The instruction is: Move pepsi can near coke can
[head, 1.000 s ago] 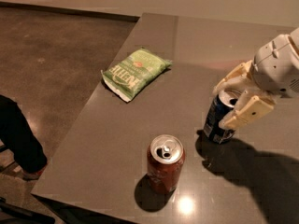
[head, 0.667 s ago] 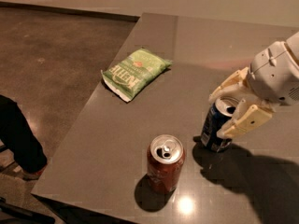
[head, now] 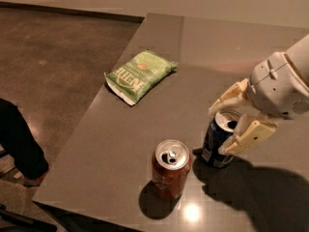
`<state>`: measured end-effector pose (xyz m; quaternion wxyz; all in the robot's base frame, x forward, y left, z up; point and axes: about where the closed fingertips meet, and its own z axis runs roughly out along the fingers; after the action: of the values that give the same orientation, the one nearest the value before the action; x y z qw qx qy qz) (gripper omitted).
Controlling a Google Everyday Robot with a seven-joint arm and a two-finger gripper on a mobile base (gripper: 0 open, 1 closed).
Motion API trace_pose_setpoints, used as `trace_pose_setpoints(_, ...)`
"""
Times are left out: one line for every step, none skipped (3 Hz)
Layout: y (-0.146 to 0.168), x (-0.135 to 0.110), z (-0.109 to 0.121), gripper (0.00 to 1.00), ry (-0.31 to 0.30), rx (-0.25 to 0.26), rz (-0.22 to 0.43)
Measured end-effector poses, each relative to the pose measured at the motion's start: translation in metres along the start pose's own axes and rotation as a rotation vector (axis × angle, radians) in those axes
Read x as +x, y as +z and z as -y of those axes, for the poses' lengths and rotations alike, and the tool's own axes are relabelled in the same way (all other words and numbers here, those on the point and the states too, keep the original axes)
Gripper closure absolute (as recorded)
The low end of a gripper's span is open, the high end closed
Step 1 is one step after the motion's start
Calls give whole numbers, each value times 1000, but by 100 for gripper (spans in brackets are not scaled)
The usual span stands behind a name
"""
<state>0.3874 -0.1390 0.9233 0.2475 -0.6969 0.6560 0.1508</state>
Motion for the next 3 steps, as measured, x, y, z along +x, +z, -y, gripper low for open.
trace_pose_setpoints(6, -11, -10, 51, -24, -17, 4)
trace_pose_setpoints(9, -17, -15, 29, -36, -28, 12)
trace_pose_setpoints(15, -20, -19, 5, -36, -52, 28)
